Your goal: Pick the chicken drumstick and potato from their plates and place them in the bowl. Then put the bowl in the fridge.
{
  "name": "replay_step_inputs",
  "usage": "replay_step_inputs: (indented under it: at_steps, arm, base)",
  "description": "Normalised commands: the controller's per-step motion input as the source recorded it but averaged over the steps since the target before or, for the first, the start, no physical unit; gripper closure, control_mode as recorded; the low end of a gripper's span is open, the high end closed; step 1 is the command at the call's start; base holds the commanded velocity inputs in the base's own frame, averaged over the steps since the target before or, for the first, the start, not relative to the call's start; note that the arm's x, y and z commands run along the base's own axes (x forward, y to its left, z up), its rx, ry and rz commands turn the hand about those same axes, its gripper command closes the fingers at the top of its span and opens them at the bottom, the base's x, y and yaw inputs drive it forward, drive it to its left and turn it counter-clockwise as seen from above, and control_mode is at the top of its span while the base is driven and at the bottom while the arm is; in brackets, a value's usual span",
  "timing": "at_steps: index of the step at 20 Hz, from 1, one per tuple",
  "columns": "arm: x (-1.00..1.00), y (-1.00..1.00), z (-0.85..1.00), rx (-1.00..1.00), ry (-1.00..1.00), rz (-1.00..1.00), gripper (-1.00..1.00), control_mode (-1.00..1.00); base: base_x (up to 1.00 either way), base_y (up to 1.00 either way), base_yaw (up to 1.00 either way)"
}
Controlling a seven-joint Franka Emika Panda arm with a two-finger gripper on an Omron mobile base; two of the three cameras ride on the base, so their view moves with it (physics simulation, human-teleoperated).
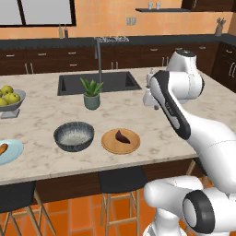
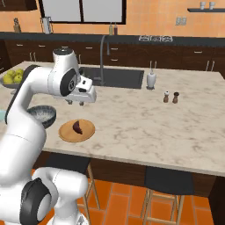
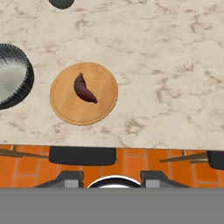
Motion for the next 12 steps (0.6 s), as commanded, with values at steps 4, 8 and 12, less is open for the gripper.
replay_step_inputs:
  at_steps: [4, 8, 12]
  arm:
    - [-0.49, 0.15, 0.0, -0.02, -0.04, 0.04, -1.0, -1.0]
    - [-0.53, 0.47, -0.06, 0.0, -0.01, 0.13, -1.0, -1.0]
    - [0.02, 0.45, -0.25, 0.0, 0.0, 0.1, -1.0, -1.0]
  base:
    - [0.0, 0.0, 0.0]
    - [0.0, 0.0, 0.0]
    - [0.0, 0.0, 0.0]
